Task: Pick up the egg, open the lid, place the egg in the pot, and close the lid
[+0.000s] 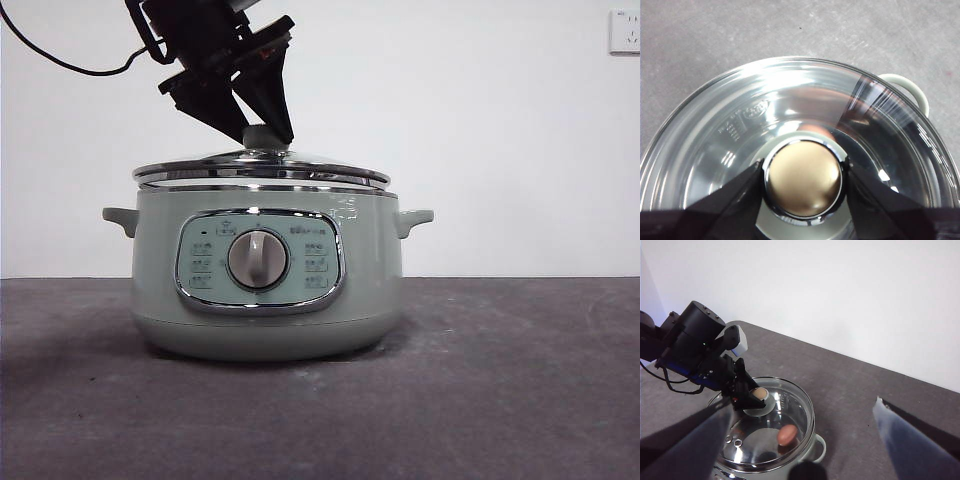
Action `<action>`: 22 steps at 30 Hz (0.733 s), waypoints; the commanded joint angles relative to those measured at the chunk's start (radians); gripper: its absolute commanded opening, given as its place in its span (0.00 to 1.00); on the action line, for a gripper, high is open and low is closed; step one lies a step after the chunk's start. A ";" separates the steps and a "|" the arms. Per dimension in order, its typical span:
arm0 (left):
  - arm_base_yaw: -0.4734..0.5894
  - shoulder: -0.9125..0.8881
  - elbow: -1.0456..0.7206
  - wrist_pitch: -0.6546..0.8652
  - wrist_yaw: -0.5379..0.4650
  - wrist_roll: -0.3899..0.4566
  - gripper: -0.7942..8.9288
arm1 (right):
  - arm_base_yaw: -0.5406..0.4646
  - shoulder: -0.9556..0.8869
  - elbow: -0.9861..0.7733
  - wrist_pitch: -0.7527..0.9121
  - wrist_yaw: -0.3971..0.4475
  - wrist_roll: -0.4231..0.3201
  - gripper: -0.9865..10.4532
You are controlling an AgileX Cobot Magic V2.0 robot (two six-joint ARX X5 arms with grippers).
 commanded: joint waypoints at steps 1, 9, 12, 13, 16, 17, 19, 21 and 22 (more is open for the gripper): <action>-0.014 -0.001 0.015 0.032 0.010 0.005 0.07 | 0.000 0.000 0.001 0.002 0.000 0.009 0.50; -0.027 0.011 0.015 0.026 -0.017 0.005 0.07 | 0.000 0.000 0.001 0.002 0.000 0.009 0.50; -0.027 0.024 0.015 0.009 -0.026 0.005 0.07 | 0.000 0.000 0.001 -0.004 0.000 0.009 0.50; -0.027 0.027 0.015 0.004 -0.040 0.006 0.07 | 0.000 0.000 0.001 -0.006 0.000 0.009 0.50; -0.027 0.033 0.015 0.004 -0.050 0.013 0.07 | 0.000 0.000 0.001 -0.015 0.000 0.009 0.50; -0.027 0.033 0.015 0.004 -0.050 0.013 0.07 | 0.000 0.000 0.001 -0.018 0.000 0.009 0.50; -0.027 0.033 0.015 0.002 -0.050 0.014 0.07 | 0.000 0.000 0.001 -0.023 0.000 0.009 0.50; -0.027 0.033 0.015 -0.005 -0.050 0.014 0.07 | 0.000 0.000 0.001 -0.023 0.000 0.009 0.50; -0.027 0.033 0.015 -0.011 -0.050 0.014 0.07 | 0.000 0.000 0.001 -0.023 0.000 0.009 0.50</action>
